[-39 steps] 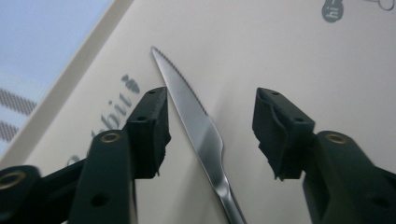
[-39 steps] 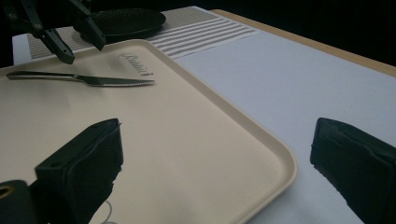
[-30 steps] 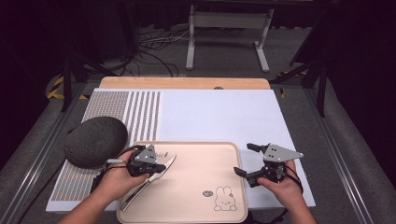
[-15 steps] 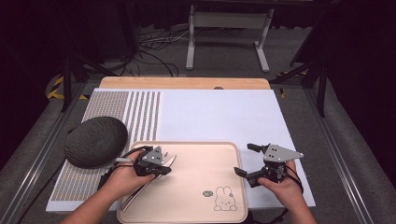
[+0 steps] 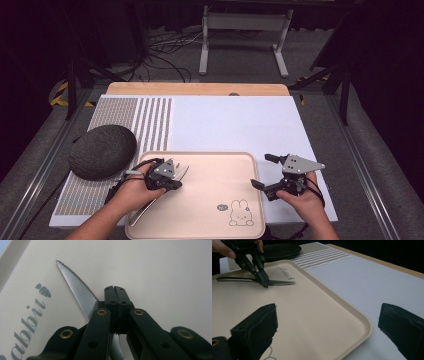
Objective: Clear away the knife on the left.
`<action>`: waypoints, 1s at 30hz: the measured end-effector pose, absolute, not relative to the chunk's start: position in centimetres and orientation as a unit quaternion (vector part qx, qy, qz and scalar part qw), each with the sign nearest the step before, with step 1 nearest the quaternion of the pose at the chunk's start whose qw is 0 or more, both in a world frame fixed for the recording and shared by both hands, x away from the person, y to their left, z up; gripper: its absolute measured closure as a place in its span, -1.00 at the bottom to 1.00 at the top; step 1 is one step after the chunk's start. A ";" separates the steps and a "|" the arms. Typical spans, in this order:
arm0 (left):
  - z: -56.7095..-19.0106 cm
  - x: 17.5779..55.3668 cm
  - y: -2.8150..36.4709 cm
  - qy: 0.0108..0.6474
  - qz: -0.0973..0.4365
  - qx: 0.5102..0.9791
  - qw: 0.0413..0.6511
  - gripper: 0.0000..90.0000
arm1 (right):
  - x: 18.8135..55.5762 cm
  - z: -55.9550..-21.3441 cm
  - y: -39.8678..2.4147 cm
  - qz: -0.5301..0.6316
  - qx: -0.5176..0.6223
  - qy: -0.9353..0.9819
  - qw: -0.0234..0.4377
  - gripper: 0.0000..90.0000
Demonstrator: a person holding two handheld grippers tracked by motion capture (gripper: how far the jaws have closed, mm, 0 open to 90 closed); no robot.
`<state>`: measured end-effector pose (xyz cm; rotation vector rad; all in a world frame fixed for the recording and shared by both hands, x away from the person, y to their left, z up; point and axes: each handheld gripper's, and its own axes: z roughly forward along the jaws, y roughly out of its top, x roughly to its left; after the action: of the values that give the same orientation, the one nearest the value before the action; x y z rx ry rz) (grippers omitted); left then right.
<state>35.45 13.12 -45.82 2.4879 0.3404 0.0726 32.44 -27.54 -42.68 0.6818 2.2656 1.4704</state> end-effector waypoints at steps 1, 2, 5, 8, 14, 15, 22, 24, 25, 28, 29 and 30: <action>-45.8 35.4 13.2 0.132 0.026 0.941 0.311 1.00 | 32.5 -42.7 -27.6 0.520 0.240 0.801 0.176 -0.92; -45.8 35.4 13.4 0.135 0.026 0.942 0.308 1.00 | 32.5 -42.7 -27.6 0.519 0.240 0.801 0.177 -0.92; -45.8 35.5 13.7 0.142 0.028 0.941 0.305 1.00 | 32.5 -42.7 -27.6 0.519 0.241 0.801 0.177 -0.92; -45.8 35.5 14.1 0.147 0.032 0.940 0.307 1.00 | 32.5 -42.7 -27.6 0.519 0.241 0.801 0.177 -0.92; -45.9 35.4 14.8 0.148 0.033 0.939 0.309 1.00 | 32.5 -42.8 -27.6 0.516 0.243 0.802 0.177 -0.92; -45.8 35.3 15.0 0.151 0.033 0.939 0.307 1.00 | 32.5 -42.8 -27.6 0.516 0.243 0.802 0.177 -0.92; -45.9 34.9 15.9 0.150 0.030 0.939 0.307 1.00 | 32.5 -42.9 -27.6 0.515 0.243 0.803 0.176 -0.92; -45.9 34.8 16.2 0.152 0.031 0.939 0.307 1.00 | 32.5 -42.9 -27.6 0.515 0.242 0.803 0.176 -0.92; -45.9 34.7 16.3 0.153 0.029 0.939 0.305 1.00 | 32.5 -42.9 -27.6 0.515 0.242 0.803 0.176 -0.92; -45.9 34.5 16.6 0.154 0.030 0.939 0.307 1.00 | 32.5 -42.9 -27.5 0.514 0.243 0.804 0.175 -0.92; -45.9 34.4 16.9 0.154 0.031 0.940 0.303 1.00 | 32.5 -42.9 -27.5 0.514 0.243 0.804 0.175 -0.92; -45.9 34.4 17.0 0.155 0.031 0.939 0.304 1.00 | 32.5 -42.9 -27.5 0.514 0.242 0.804 0.175 -0.92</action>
<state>34.39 16.99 -45.87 2.4889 0.4112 0.0829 32.55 -27.51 -42.89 0.6868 2.2783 1.4551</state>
